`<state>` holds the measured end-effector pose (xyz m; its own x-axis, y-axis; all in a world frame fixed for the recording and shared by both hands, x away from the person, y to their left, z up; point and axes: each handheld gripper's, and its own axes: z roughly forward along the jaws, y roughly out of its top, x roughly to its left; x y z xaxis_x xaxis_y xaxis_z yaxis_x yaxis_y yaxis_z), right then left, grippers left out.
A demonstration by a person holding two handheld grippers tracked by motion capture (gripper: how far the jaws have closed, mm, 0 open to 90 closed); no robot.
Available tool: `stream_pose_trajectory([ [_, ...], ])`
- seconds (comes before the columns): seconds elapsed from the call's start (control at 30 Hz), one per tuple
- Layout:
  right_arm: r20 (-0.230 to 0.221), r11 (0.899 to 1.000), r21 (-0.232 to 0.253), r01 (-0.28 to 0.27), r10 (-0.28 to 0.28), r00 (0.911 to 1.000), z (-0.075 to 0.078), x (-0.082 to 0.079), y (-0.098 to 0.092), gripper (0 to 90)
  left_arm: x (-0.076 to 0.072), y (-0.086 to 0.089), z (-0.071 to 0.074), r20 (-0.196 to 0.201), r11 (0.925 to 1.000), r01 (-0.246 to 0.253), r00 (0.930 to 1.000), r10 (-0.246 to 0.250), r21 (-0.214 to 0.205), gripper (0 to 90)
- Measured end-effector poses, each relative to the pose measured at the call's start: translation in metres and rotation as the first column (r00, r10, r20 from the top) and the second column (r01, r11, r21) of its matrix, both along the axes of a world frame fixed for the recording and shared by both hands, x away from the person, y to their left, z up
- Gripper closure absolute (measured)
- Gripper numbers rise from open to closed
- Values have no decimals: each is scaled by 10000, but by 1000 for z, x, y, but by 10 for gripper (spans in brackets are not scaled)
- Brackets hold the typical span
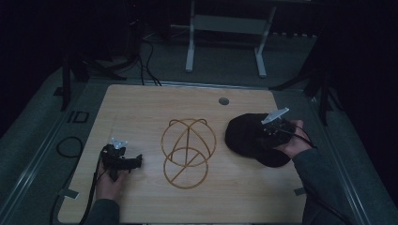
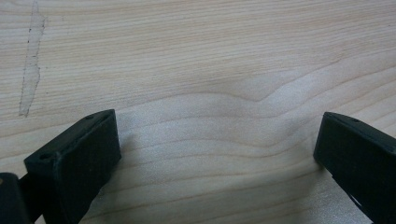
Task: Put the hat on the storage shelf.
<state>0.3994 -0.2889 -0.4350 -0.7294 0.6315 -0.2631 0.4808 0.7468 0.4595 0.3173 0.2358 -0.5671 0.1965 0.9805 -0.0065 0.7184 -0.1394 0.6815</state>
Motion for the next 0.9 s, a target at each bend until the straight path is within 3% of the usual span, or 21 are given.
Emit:
stream_pose_trajectory([
  [0.37, -307, 9992, -268, 289, -297, 9991, -5, 19, -4, 167, 0, 0, 0, 0, 10000, -2, 10000, 2, -3, 1],
  [0.83, -875, 9971, -9, 758, -756, 9933, -25, 40, -10, 105, 0, 0, 0, 1, 10000, -1, 10000, 1, 3, 1],
  [0.9, -1126, 9965, 105, 831, -814, 9903, -28, 42, -11, 104, 0, 0, 0, 2, 10000, -1, 10000, 1, -1, 1],
])
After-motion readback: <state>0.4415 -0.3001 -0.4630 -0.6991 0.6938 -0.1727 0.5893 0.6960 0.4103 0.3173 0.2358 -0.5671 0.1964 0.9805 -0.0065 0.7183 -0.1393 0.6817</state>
